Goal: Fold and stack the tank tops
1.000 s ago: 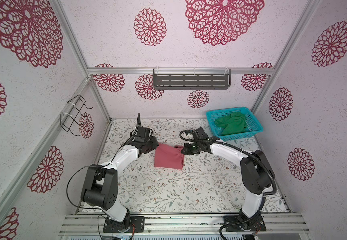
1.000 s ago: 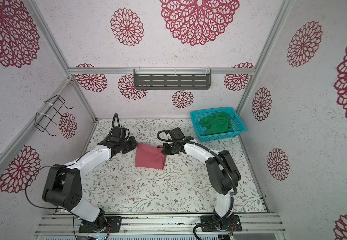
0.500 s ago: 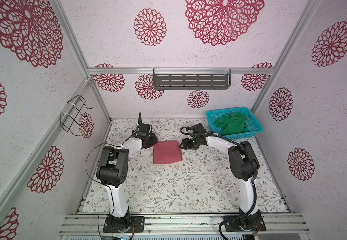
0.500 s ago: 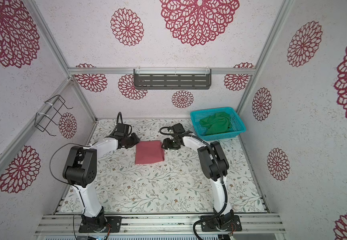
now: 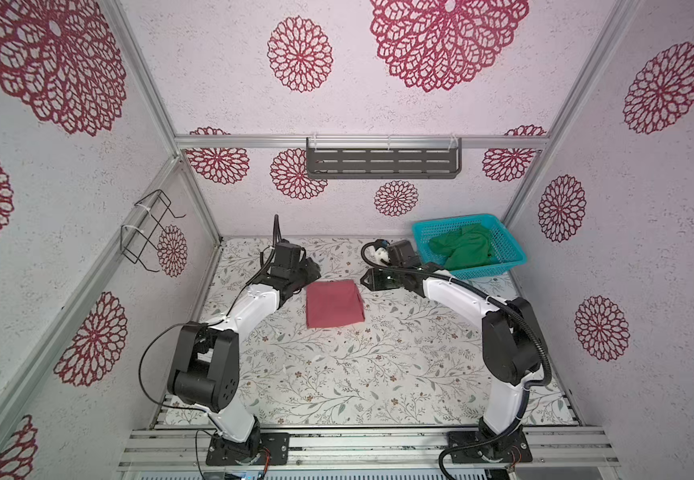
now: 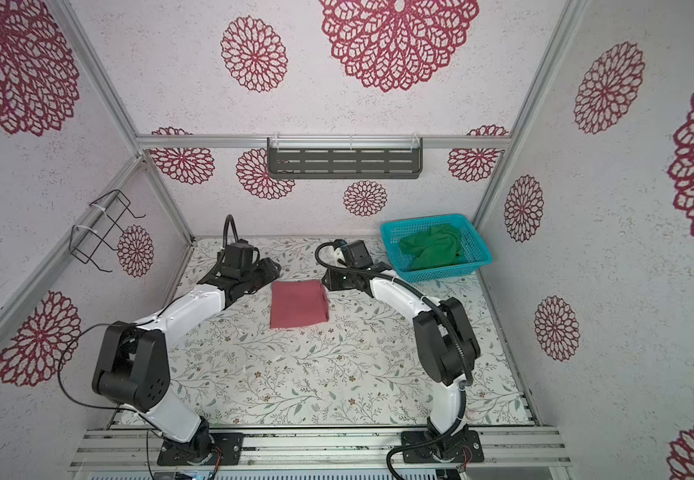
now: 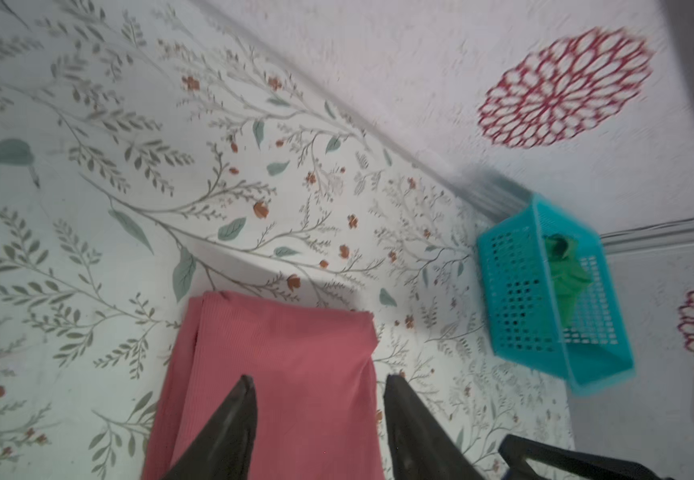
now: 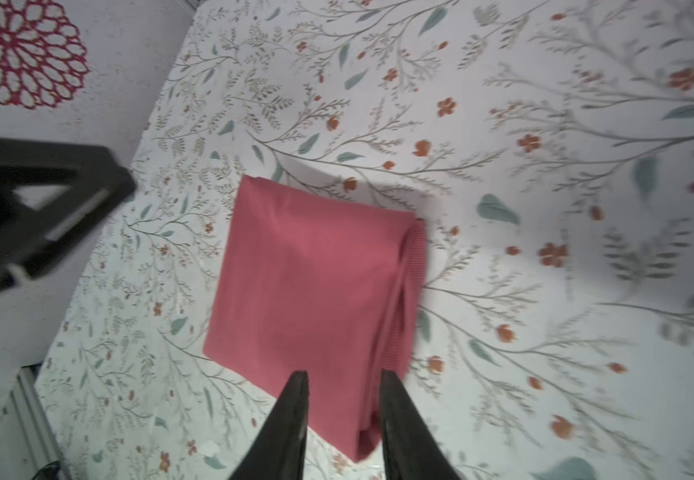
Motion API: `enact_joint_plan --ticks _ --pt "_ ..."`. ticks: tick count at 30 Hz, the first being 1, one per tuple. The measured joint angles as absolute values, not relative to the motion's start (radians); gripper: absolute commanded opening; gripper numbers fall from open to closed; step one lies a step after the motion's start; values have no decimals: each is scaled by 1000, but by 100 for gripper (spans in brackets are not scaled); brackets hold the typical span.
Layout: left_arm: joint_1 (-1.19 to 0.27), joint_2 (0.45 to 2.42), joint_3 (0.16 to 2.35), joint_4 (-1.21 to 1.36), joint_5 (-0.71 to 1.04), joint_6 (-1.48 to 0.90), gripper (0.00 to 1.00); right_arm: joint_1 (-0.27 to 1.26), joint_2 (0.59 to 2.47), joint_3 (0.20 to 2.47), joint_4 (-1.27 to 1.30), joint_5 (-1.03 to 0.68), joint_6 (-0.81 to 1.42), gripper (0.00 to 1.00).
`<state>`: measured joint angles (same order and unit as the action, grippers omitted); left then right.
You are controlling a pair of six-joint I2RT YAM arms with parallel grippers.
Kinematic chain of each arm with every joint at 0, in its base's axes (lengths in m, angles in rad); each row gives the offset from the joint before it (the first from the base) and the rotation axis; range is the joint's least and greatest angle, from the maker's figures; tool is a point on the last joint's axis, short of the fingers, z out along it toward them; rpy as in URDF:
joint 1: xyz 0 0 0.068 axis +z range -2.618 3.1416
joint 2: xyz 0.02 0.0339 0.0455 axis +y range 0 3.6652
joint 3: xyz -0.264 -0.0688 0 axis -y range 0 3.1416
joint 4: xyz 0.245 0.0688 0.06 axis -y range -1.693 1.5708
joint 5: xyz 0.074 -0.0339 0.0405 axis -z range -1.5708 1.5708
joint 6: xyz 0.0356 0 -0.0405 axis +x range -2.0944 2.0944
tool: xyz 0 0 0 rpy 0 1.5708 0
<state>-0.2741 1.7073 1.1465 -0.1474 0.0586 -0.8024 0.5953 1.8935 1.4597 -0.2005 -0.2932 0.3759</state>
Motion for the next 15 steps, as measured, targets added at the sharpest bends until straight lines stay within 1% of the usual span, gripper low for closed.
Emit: enact_joint_plan --ticks 3,6,10,11,15 --pt "-272 1774 1104 -133 62 -828 47 656 1924 1411 -101 -292 428 28" --pt "-265 1828 1078 -120 59 -843 46 685 1964 1336 21 -288 498 27" --pt "-252 1894 1070 -92 71 -858 47 678 2028 1216 137 -241 582 26" --pt "-250 1902 1070 -91 73 -858 48 674 2032 1190 181 -242 596 26" --pt "-250 1899 1082 -116 66 -839 51 672 2009 1156 218 -212 620 28"
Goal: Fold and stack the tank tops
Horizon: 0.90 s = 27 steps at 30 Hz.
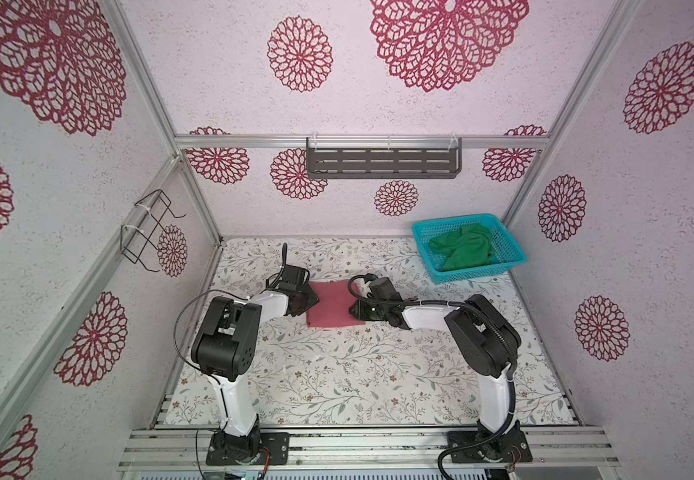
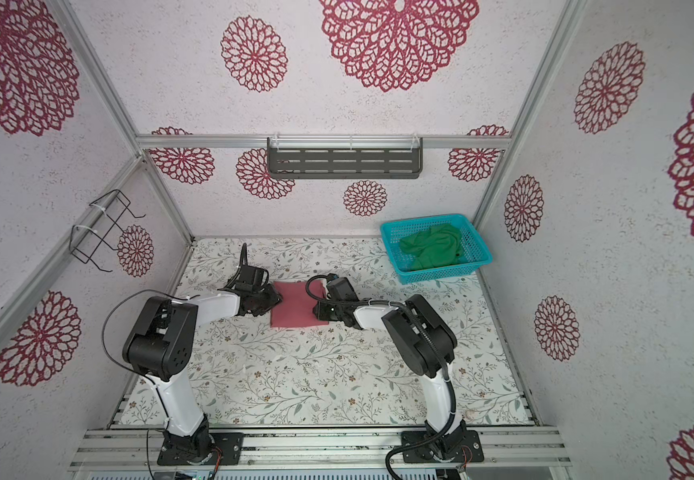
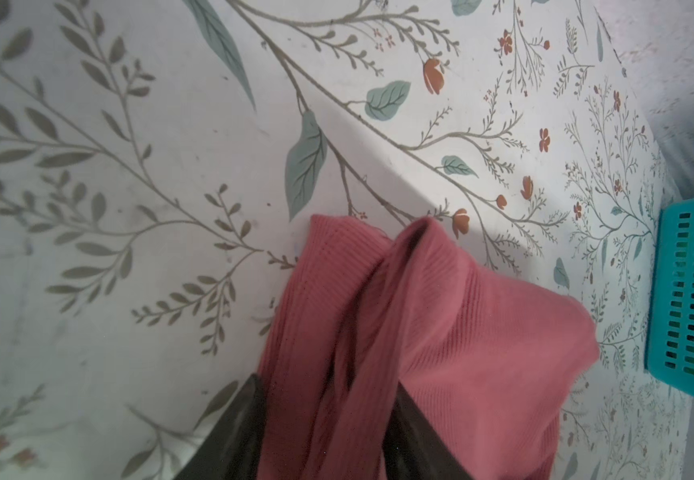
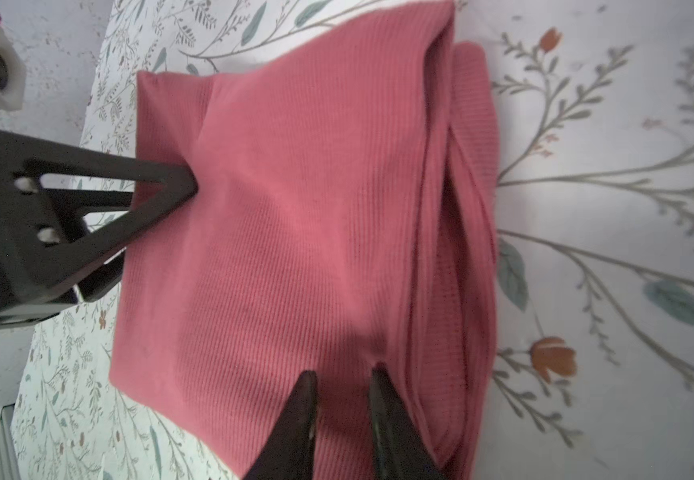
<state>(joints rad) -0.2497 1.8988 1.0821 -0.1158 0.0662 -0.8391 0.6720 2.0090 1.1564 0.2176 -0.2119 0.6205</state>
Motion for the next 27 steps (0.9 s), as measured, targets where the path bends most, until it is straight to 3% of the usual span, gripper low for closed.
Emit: enact_joint_plan --ticks 6,12,17,23,27 --pt "-257 1787 1175 -252 14 -783 55 670 1837 1085 102 -148 609 34" --pt "-328 1752 1362 -291 -8 -747 53 668 1656 1085 46 -85 575 35" --pt "-427 1913 1481 -297 35 -733 47 661 1578 1014 25 -44 568 35" --pt "-448 2192 1554 -286 104 -733 47 653 1521 899 -23 -17 570 35" --pt "-433 2194 1545 -206 129 -731 53 653 1517 862 -23 -18 577 35"
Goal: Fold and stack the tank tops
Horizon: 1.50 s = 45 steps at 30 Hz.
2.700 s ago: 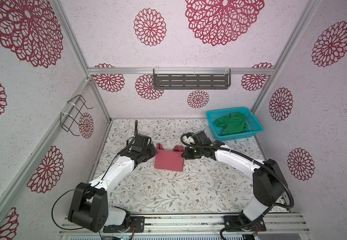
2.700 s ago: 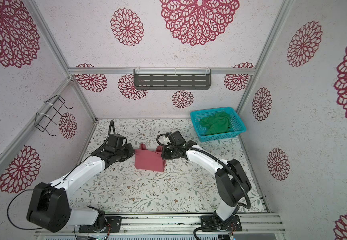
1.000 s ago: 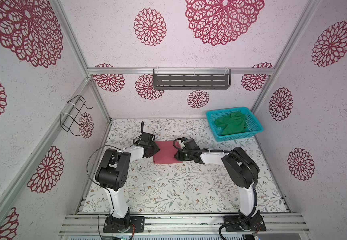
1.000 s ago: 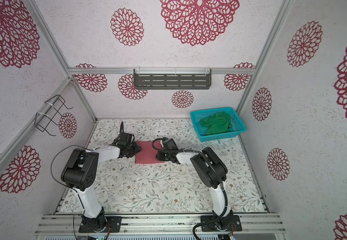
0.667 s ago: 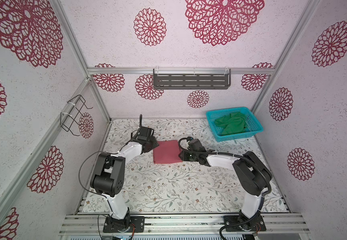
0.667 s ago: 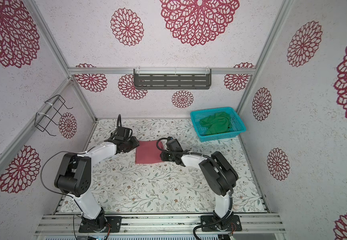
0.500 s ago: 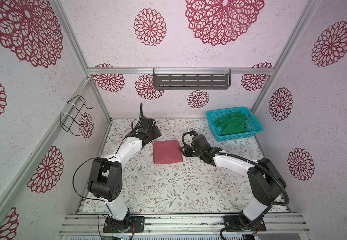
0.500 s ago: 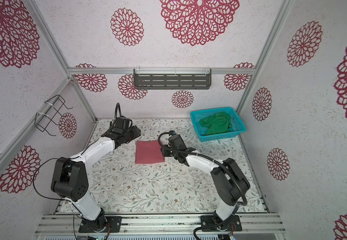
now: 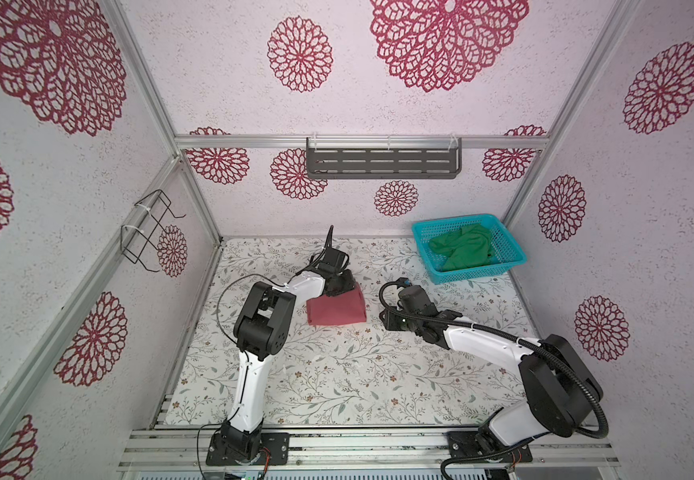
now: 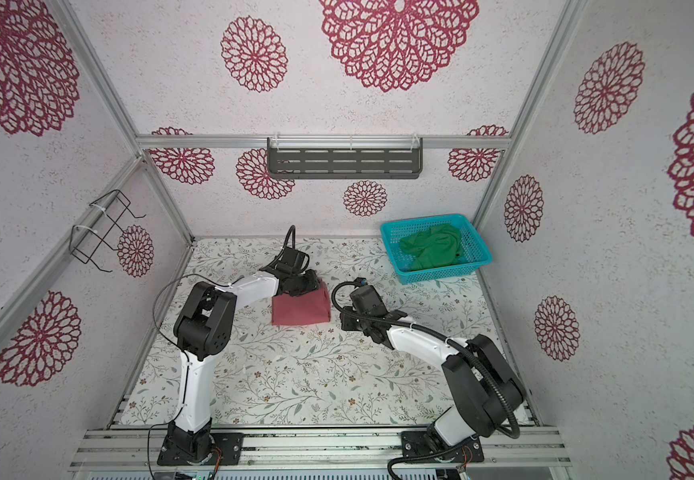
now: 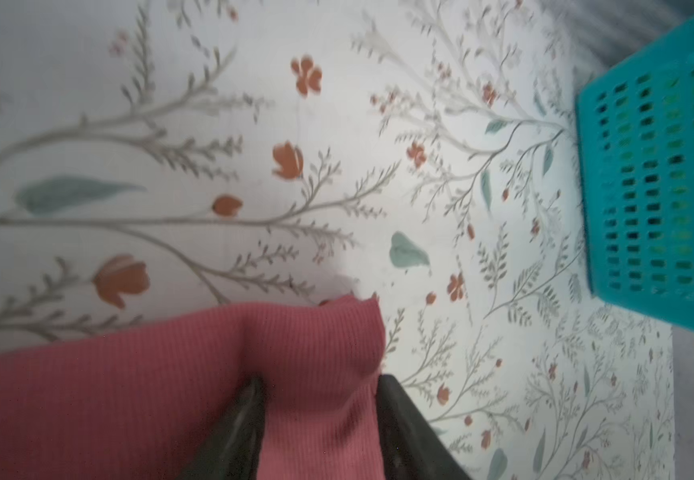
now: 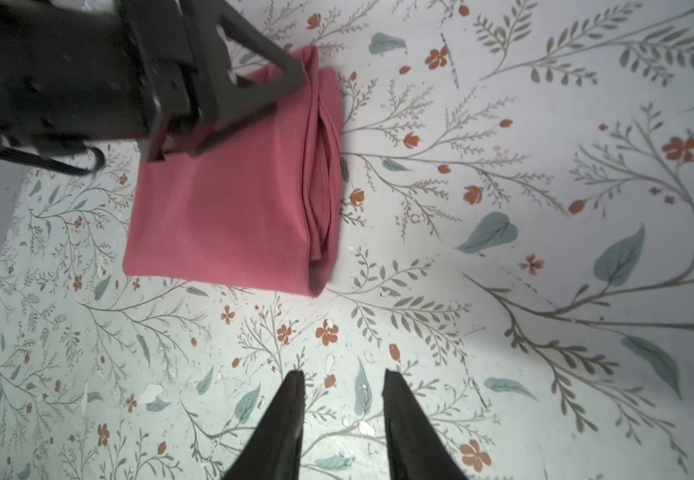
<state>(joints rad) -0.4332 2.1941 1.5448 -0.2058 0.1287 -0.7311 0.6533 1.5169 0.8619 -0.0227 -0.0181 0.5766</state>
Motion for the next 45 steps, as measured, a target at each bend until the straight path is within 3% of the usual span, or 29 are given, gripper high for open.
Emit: enact_joint_plan --ticks 3,9,14,23,35,45 --pt "-427 2104 1446 -186 117 -723 59 653 1518 857 -18 -19 577 35" --pt "-403 1849 1365 -233 35 -690 57 653 1654 974 33 -15 530 36" --pt "-296 1726 1211 -172 13 -722 57 632 1820 1154 52 -12 480 57" --pt "-197 1834 1113 -137 99 -764 40 567 2003 1337 47 -110 463 55" --pt "-178 1883 1091 43 141 -873 10 573 2022 1335 47 -173 463 54" --pt "-172 1964 1058 125 149 -950 5 574 2030 1335 55 -192 463 54"
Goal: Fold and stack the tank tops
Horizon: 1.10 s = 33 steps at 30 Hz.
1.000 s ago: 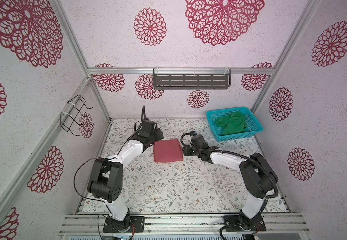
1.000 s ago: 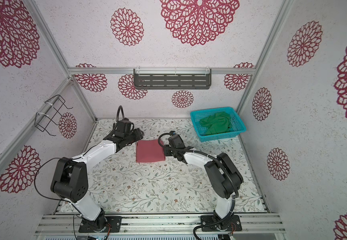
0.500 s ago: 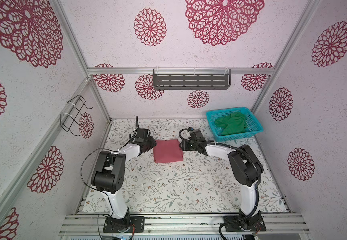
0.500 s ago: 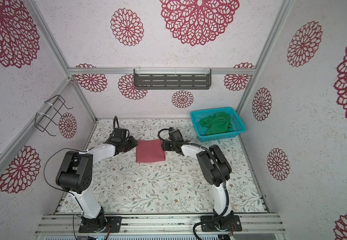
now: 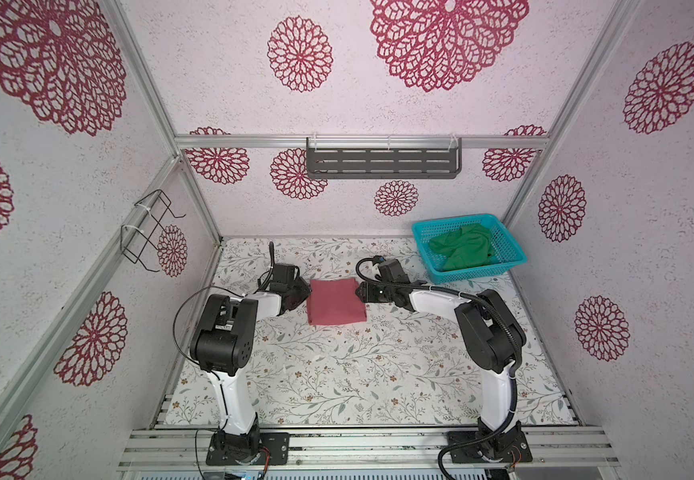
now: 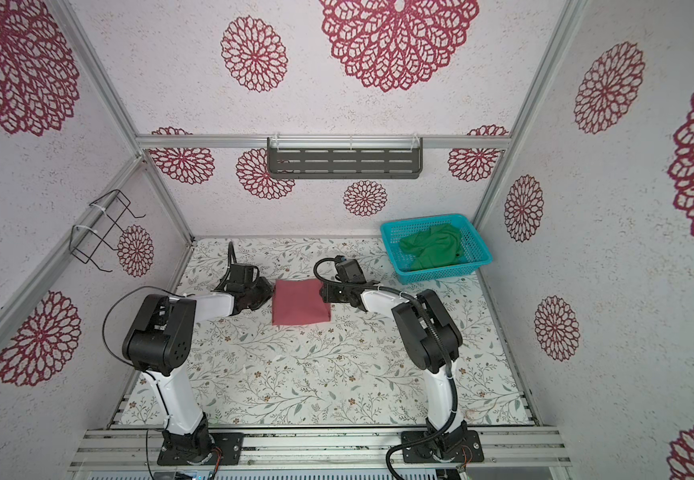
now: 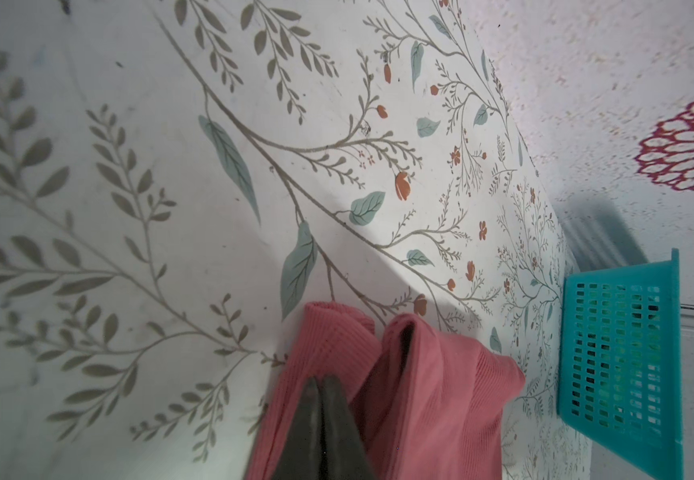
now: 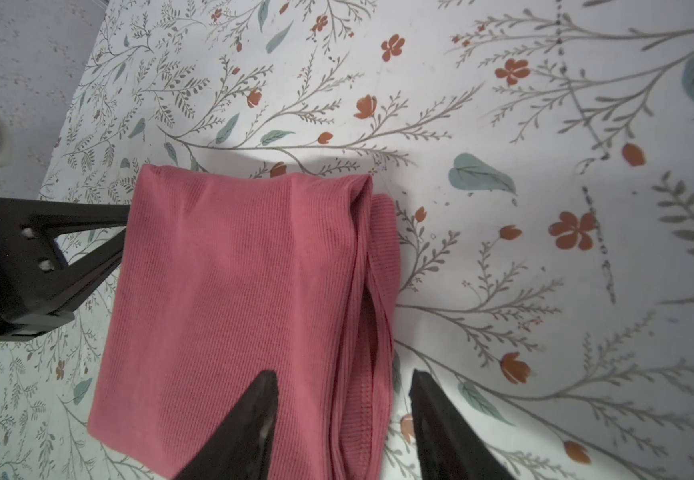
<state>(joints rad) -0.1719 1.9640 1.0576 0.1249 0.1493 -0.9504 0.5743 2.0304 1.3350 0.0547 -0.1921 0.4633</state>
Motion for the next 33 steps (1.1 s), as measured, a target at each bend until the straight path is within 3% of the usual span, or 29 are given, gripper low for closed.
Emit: enact_joint_plan --ticks 9,15,17,20,25,33 --pt "-184 2051 1073 241 206 -988 8 591 2107 1340 93 -234 464 54" --pt "-175 2023 1031 285 248 -968 34 609 2113 1345 99 -236 464 54" --pt "-161 1969 1014 230 248 -934 37 610 2113 1345 99 -233 467 54" --pt "-132 1864 1016 120 216 -872 38 610 2113 1344 101 -231 474 53" --pt "-105 1717 1047 -3 170 -805 30 611 2113 1333 124 -217 497 53" --pt "-216 1783 1113 -35 200 -802 17 611 2113 1314 168 -213 529 50"
